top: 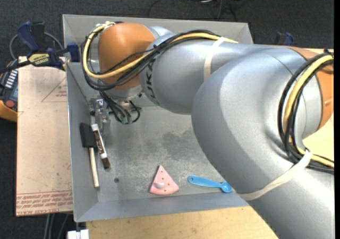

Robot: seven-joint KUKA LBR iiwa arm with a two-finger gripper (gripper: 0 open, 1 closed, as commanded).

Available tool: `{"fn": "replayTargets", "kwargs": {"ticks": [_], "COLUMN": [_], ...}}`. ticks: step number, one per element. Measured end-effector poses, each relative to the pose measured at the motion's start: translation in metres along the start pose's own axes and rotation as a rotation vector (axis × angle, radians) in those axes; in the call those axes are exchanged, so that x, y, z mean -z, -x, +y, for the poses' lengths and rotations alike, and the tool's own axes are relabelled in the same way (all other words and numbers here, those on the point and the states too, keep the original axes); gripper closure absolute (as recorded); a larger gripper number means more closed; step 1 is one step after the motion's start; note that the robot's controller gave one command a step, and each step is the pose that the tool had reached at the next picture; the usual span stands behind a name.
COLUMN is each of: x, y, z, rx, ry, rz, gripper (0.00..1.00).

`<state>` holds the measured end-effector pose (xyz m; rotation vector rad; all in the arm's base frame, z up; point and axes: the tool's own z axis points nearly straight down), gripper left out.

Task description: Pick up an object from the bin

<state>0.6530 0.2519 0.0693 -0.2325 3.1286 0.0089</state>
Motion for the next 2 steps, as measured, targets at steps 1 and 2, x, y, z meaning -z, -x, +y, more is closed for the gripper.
{"fn": "replayTargets", "kwargs": {"ticks": [1, 2], "x": [0.005, 0.015], "y": [-0.001, 0.0], "z": [0.0, 0.0], "rx": [0.0, 0.0], "ry": [0.0, 0.001], "rz": [0.001, -0.001], "gripper": [1.0, 1.0]}}
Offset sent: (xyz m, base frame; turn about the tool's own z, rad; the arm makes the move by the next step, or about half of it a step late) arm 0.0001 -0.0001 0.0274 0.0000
